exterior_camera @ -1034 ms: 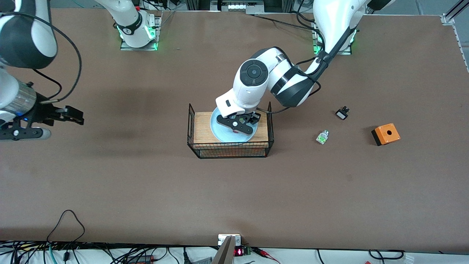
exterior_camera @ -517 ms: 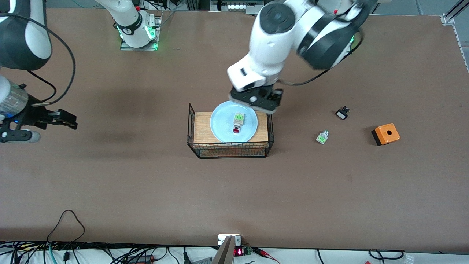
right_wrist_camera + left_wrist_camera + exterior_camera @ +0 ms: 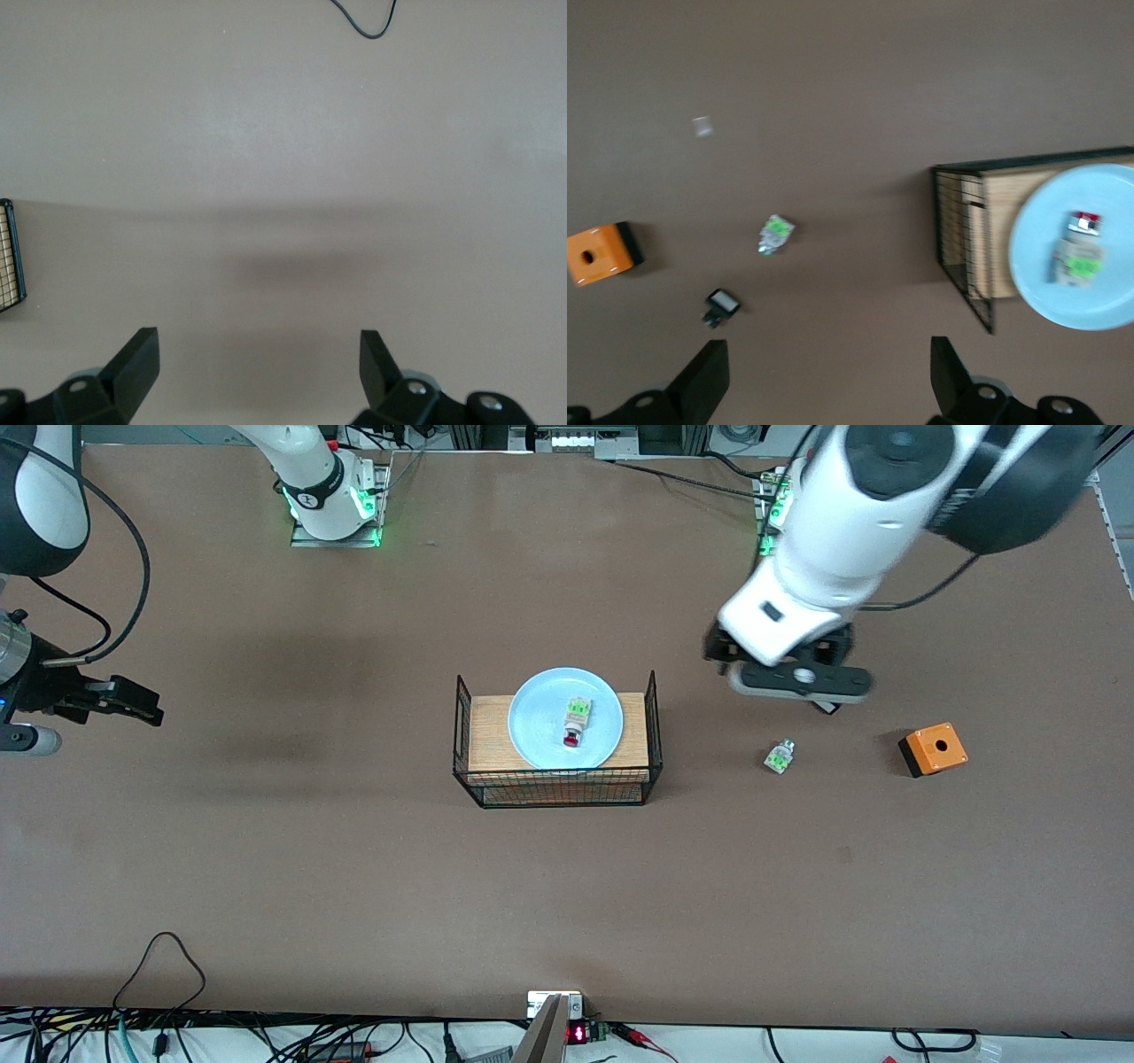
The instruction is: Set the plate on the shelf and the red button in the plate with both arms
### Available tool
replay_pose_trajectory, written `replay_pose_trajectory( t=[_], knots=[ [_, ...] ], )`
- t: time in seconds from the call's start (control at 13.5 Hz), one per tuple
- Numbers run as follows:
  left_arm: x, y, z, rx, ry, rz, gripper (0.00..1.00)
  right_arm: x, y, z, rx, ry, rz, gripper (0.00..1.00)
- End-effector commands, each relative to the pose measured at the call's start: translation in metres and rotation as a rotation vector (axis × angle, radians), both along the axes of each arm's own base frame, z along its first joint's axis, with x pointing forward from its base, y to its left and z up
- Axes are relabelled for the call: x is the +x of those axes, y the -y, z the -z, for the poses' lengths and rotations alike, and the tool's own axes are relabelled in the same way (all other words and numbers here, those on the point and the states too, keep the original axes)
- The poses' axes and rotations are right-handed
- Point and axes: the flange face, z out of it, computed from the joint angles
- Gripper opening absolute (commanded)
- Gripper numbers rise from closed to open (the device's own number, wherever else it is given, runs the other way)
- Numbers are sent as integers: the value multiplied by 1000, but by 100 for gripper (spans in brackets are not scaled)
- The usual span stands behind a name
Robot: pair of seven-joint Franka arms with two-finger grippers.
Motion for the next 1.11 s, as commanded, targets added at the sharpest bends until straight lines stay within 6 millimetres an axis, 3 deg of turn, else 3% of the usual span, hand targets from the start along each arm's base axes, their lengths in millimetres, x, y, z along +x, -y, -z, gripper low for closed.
replay_pose_trajectory(
  t=[0.0, 0.15, 0.3, 0.44, 0.52, 0.74, 1.03],
  knots=[
    [11, -70, -10, 16, -11, -44, 100, -3, -3, -8, 8, 5, 8, 100],
    [16, -95, -8, 13, -22, 75, 100, -3, 0, -7, 5, 5, 12, 100],
    [24, -165, -6, 42, -27, 8, 100, -4, -2, -9, 6, 0, -3, 100],
    [-2, -198, -1, 13, -24, 13, 100, -5, -4, -10, 12, 2, -1, 100],
    [-18, -209, 1, 20, 13, 21, 100, -4, -4, -11, 13, 5, 6, 100],
    [-40, -231, 10, -16, 29, -9, 100, -5, -3, -11, 15, 2, 3, 100],
    [-28, -233, 17, -29, -13, 27, 100, -12, -3, -20, 16, -1, -3, 100]
  ],
)
